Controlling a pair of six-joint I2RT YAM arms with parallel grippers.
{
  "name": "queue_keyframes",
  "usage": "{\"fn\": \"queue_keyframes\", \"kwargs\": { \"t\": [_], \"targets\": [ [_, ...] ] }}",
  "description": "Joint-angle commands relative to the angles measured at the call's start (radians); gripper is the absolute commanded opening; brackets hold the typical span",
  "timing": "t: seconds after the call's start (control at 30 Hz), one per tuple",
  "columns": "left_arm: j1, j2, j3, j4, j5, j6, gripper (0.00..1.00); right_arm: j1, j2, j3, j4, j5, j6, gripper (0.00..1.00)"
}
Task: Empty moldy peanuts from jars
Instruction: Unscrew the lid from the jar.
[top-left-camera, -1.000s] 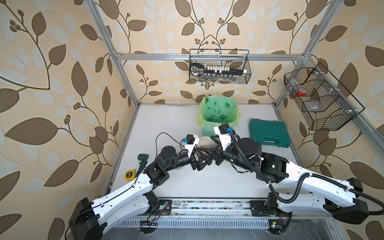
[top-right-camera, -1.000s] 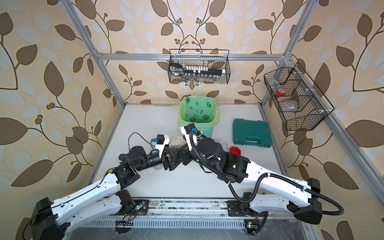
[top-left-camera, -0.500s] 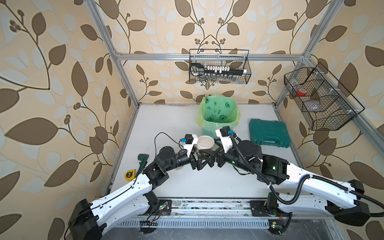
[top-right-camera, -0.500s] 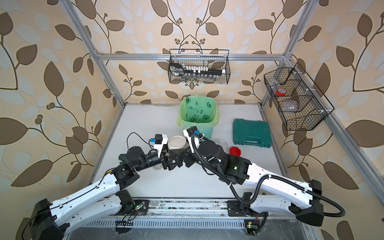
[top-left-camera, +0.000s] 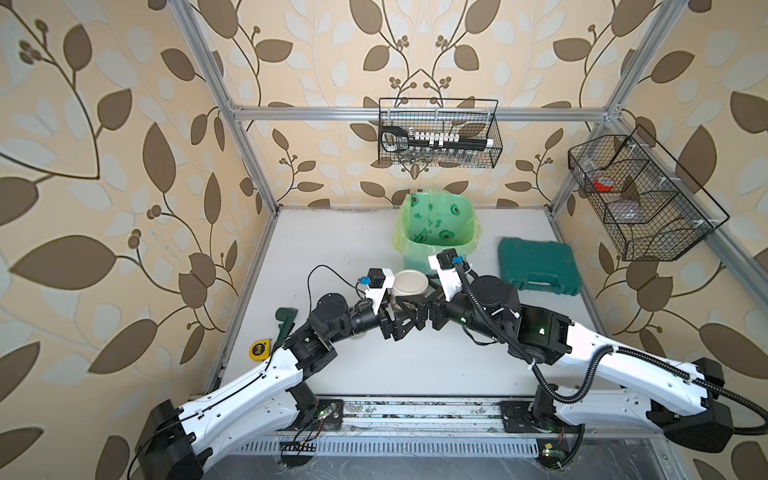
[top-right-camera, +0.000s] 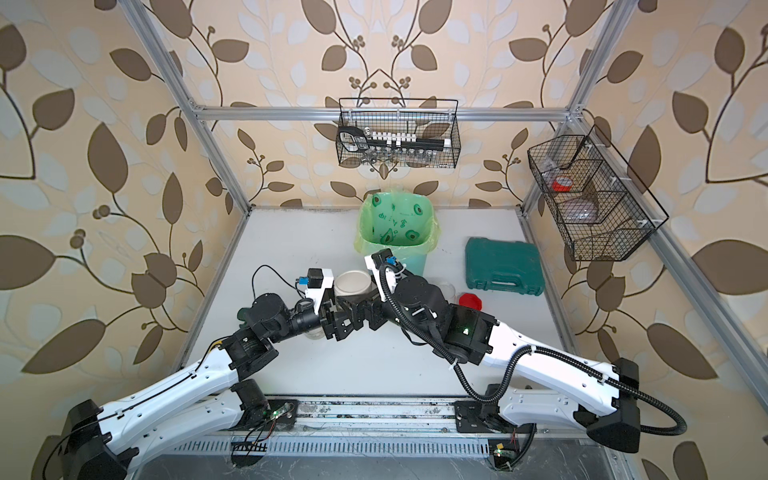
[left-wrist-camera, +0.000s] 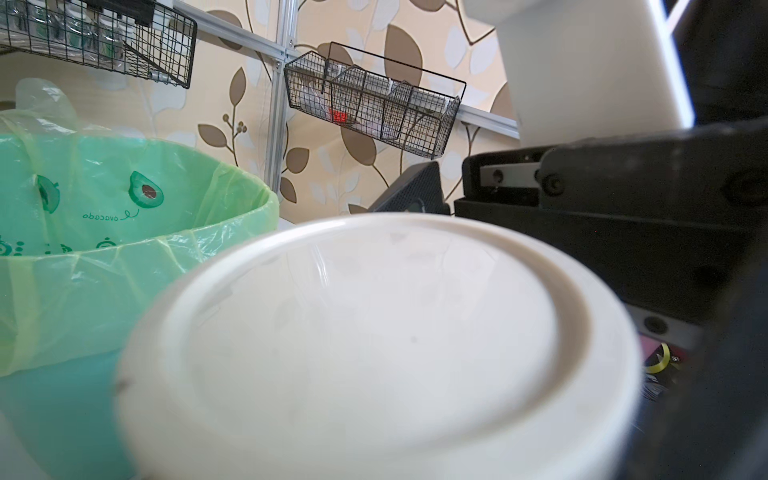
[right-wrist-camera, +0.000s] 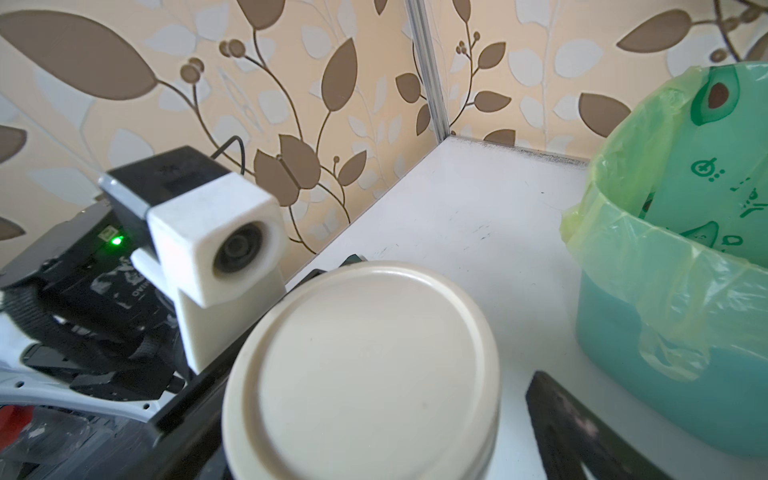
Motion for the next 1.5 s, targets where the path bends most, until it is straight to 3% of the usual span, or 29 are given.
{"fn": "queue_keyframes", "kwargs": {
  "t": [0.0, 0.47, 0.63, 0.87, 1.47],
  "targets": [
    [0.0, -0.051, 0.009, 0.115, 0.008, 0.012, 0.0, -0.024, -0.049, -0.04, 0.008, 0.009, 0.024, 0.99],
    [0.001, -0.068, 0.004, 0.116, -0.001, 0.013, 0.0, -0.086, -0.219, -0.17, -0.041, -0.015, 0.045, 0.99],
    [0.001, -0.067, 0.007, 0.089, -0.01, 0.026, 0.0, -0.086, -0.269, -0.143, -0.028, -0.139, 0.009, 0.99],
    [0.0, -0.062, 0.011, 0.067, -0.003, 0.035, 0.0, -0.087, -0.179, -0.015, -0.039, -0.3, -0.064, 0.99],
    [0.001, -0.056, 0.022, 0.053, 0.027, 0.034, 0.0, -0.072, 0.004, 0.083, 0.003, -0.347, -0.088, 0.99]
  ]
}}
